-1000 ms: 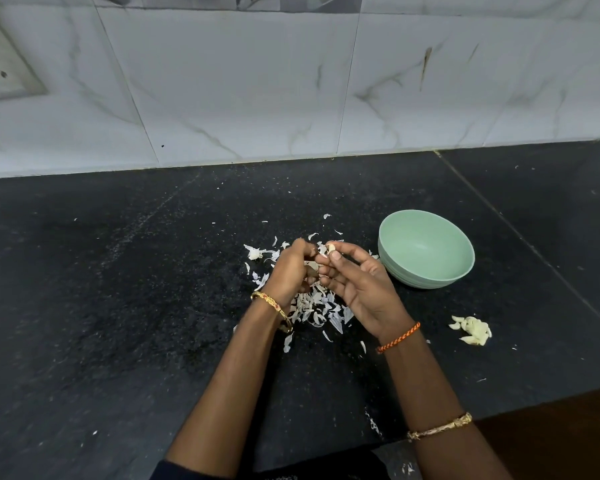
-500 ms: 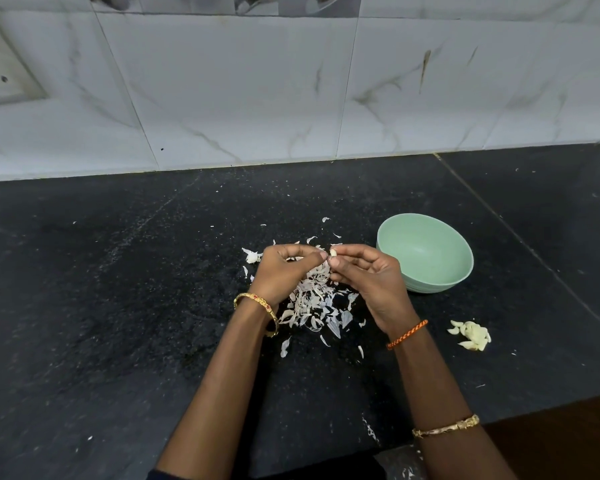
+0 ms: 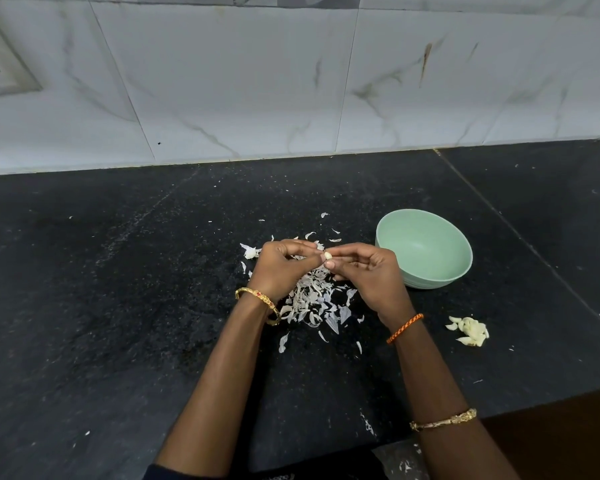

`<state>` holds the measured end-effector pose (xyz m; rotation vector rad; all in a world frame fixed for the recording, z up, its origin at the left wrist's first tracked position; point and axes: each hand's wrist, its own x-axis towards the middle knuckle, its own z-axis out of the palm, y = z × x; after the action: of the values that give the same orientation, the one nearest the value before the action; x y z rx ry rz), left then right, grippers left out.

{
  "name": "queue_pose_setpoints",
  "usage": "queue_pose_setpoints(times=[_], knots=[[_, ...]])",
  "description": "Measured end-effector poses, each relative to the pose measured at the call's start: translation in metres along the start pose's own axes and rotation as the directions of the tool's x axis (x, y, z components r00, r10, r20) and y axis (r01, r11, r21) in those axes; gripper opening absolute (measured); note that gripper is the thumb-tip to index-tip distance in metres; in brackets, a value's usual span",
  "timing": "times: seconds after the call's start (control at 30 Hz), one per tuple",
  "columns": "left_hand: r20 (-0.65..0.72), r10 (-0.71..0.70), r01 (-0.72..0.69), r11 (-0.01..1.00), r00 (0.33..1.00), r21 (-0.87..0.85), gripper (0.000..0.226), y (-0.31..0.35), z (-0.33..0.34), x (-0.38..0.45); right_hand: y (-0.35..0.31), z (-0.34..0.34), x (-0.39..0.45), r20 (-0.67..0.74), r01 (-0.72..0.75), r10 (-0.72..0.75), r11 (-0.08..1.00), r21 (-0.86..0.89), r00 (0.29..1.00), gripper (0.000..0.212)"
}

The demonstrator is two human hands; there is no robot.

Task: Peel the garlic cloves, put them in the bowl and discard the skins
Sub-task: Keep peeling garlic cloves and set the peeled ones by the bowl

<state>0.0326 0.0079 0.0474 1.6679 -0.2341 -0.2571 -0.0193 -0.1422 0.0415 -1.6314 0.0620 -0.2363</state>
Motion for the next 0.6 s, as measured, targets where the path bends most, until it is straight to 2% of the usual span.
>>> queue_pose_setpoints(times=[0.17,0.3,0.47,0.6], knots=[[0.0,-0.006,0.006,1.0,1.0,0.022,0.005,-0.0008,-0.0002,-0.0003,0.0022,0.001,0.0014,-0.021,0.012,-0.014,0.993,-0.12,1.0,0.02],[-0.04,-0.001,0.003,0.998,0.999,0.055,0.015,-0.0014,0.0015,-0.0003,-0.0002,0.0047,0.0003,-0.017,0.011,-0.013,0.987,-0.158,1.0,0.019],[-0.033,-0.017,0.02,0.997,0.999,0.078,0.018,0.0011,0.0018,0.0005,-0.0056,0.009,-0.0034,0.015,-0.048,0.048,0.999,-0.008,0.999,0.02],[-0.003,0.046,-0.045,0.998,0.999,0.034,0.018,0.0051,0.0,-0.0037,-0.0047,0.0094,-0.006,0.069,-0.127,0.117,0.979,0.158,0.991,0.024]])
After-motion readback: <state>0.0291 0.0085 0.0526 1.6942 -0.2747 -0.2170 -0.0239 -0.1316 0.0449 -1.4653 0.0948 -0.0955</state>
